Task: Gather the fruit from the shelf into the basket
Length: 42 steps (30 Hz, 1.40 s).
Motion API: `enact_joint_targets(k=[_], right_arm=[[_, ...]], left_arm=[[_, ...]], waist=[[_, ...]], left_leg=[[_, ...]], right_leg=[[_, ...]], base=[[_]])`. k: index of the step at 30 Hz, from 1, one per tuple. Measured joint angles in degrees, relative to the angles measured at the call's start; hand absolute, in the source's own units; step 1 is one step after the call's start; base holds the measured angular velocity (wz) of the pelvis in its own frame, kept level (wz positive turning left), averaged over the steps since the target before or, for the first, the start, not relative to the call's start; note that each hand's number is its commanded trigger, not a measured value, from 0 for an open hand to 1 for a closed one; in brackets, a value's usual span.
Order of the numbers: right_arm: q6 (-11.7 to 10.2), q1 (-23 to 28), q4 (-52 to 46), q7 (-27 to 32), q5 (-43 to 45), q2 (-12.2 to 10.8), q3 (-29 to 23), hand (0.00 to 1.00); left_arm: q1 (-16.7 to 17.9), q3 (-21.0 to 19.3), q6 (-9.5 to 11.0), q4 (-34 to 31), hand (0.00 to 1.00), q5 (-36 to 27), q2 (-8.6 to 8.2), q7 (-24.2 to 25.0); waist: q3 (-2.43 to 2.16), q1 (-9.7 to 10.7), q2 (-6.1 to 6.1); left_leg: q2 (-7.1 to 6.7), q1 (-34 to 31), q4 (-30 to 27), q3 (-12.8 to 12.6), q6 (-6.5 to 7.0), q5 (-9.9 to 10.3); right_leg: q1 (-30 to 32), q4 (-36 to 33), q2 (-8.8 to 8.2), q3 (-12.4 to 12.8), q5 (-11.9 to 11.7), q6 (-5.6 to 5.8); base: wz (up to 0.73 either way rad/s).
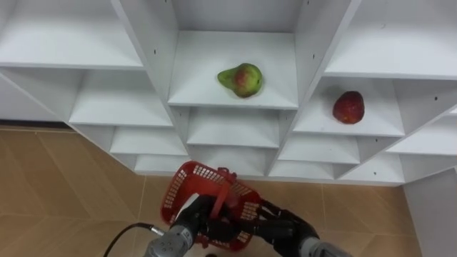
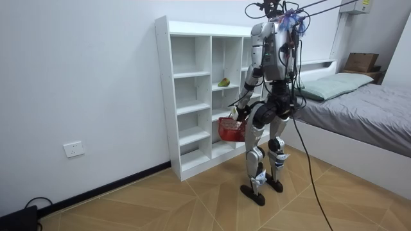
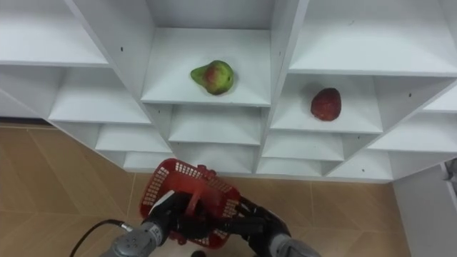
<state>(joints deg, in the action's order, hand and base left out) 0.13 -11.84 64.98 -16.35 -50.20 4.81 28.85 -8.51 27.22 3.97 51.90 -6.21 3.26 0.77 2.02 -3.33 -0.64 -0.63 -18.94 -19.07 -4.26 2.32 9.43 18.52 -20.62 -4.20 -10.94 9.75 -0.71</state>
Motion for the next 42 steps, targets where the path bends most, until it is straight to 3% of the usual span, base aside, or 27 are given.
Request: enact_joint_targets(k=[12, 25, 35, 42], right_arm=[[0.8, 0.2, 0.0, 0.0, -0.1, -0.2, 0.0, 0.00], [0.9, 0.1, -0.2, -0.9, 1.3, -0.1, -0.9, 0.00], [0.9, -0.1, -1.3, -2.3, 10.7, 1.8, 0.0, 0.00], [0.6, 1.1, -9.8, -4.5, 15.3, 4.7, 1.3, 0.00]], left_arm=[[0.0, 0.0, -1.6, 0.0, 1.00, 0.0, -0.33, -0.1], [0.1, -0.4, -1.6, 0.1, 1.00, 2.0, -0.18, -0.3], [0.1, -0.7, -1.6, 4.2, 1.00, 1.7, 2.94, -0.7], [1.3, -2.3, -1.5, 4.5, 1.00, 1.8, 4.11, -1.6]], waist=[[-0.12, 0.0, -0.09], [-0.23, 0.0, -0.22], [-0.27, 0.0, -0.23], [-0.50, -0.1, -0.56]], left_leg=[[0.06, -0.5, -0.2, 0.0, 0.00, 0.0], [0.18, -0.3, -0.2, -0.1, 0.00, 0.0], [0.51, 0.1, -0.2, 0.0, -0.01, 0.0], [0.44, 0.8, -0.3, 0.2, -0.03, 0.0]], right_leg=[[0.5, -0.1, 0.05, 0.1, -0.1, -0.04], [0.3, -0.1, 0.05, 0.1, -0.1, -0.04], [-0.3, 0.1, 0.09, -0.1, -0.1, -0.06], [-1.1, 0.0, 0.10, -0.2, -0.1, -0.07]], base=[[0.00], [0.00], [0.00], [0.01]])
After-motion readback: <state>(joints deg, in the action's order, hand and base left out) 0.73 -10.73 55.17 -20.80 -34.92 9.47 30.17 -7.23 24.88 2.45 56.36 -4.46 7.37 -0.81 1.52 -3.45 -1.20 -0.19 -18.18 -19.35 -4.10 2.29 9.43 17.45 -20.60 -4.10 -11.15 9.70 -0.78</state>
